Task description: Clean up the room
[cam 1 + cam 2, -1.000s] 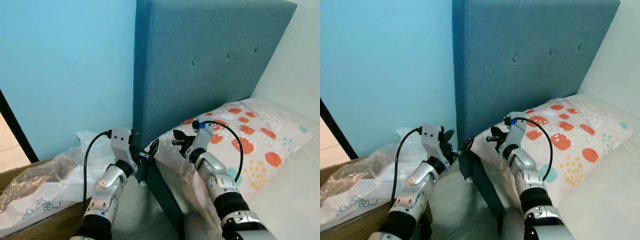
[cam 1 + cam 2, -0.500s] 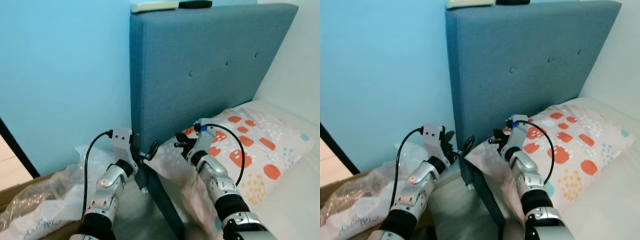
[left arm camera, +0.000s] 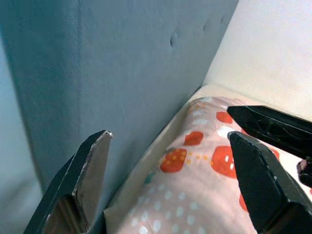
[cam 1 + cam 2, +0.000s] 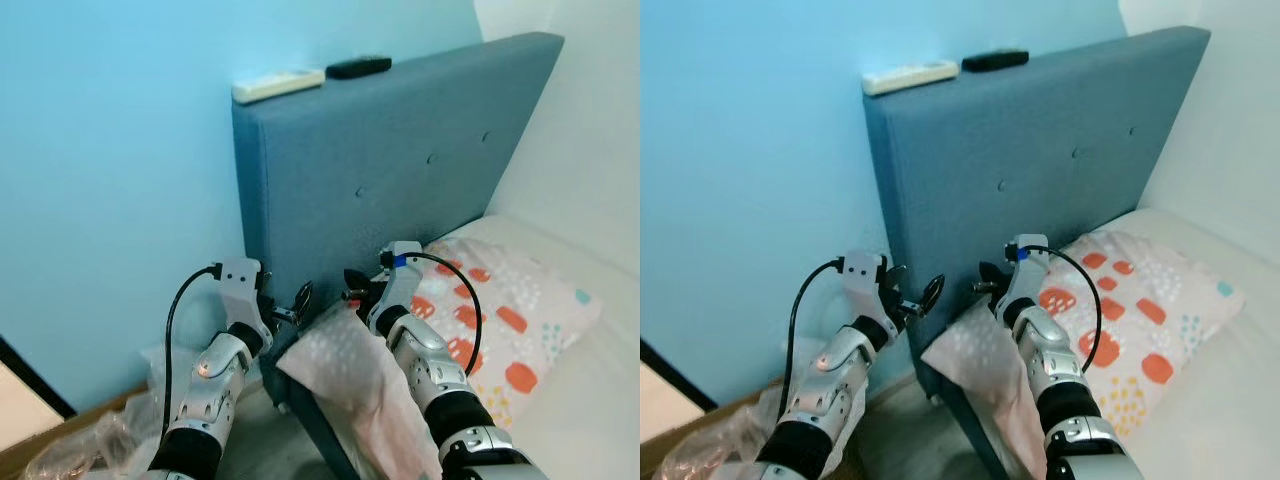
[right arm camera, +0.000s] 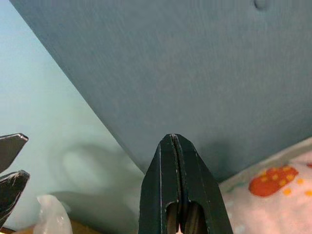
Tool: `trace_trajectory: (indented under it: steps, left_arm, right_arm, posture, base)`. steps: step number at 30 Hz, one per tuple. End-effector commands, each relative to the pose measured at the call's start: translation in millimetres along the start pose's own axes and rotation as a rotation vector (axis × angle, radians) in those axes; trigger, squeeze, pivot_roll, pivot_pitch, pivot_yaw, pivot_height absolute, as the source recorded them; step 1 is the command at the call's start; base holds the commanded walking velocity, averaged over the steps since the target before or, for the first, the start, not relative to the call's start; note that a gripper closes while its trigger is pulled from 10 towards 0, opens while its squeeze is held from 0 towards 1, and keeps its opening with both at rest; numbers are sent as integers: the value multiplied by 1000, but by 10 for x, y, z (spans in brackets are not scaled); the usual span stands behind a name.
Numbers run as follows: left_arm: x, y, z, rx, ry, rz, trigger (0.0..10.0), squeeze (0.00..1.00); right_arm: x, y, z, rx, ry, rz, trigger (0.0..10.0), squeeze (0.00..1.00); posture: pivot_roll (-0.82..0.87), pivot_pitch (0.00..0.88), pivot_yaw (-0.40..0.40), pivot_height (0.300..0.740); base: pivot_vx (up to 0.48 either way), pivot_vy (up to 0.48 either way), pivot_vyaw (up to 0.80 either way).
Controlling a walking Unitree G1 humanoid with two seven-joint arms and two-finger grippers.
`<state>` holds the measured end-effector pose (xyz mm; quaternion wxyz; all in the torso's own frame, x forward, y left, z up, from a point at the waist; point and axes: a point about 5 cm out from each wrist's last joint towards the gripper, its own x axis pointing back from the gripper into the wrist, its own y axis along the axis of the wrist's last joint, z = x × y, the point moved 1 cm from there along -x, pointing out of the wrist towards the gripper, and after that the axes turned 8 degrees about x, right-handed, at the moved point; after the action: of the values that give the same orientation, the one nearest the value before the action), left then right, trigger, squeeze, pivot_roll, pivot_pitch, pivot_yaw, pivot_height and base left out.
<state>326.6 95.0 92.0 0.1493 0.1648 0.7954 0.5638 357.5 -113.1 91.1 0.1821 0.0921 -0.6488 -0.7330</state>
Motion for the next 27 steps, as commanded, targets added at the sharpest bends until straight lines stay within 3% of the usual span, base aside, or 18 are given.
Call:
trace_trajectory:
  steps: [1, 13, 19, 20, 21, 24, 25, 27]
  left_arm:
    - [44, -59, 52, -8, 22, 28, 10000, 0]
    - [57, -58, 99, -20, 36, 33, 10000, 0]
    - [173, -170, 232, -18, 81, 67, 10000, 0]
    - [316, -336, 400, -17, 161, 130, 10000, 0]
    - [316, -336, 400, -17, 161, 130, 10000, 0]
    - [602, -626, 616, -16, 275, 255, 10000, 0]
    - [602, -626, 616, -16, 275, 255, 10000, 0]
    - [846, -840, 724, 10, 348, 348, 10000, 0]
  right_arm:
    - [20, -101, 30, 9, 16, 33, 10000, 0]
    - [22, -64, -31, 3, -9, 16, 10000, 0]
    - [75, -267, 51, 6, 11, 67, 10000, 0]
    - [141, -517, 115, 18, 39, 169, 10000, 0]
    - [141, -517, 115, 18, 39, 169, 10000, 0]
    - [365, -988, 160, 126, 74, 389, 10000, 0]
    - [365, -988, 160, 126, 74, 389, 10000, 0]
    - [616, -1316, 130, 197, 79, 549, 10000, 0]
  posture:
    - [-13, 0, -43, 711]
    - [1, 0, -41, 740]
    - [48, 0, -78, 740]
    - [52, 0, -85, 740]
    - [52, 0, -85, 740]
    - [70, 0, -91, 740]
    - [70, 0, -91, 740]
    - [72, 0, -90, 740]
  base:
    - [0, 0, 0]
    - [0, 0, 0]
    - [0, 0, 0]
    - [0, 0, 0]
    - [0, 0, 0]
    - [0, 0, 0]
    - [0, 0, 0]
    - [0, 0, 0]
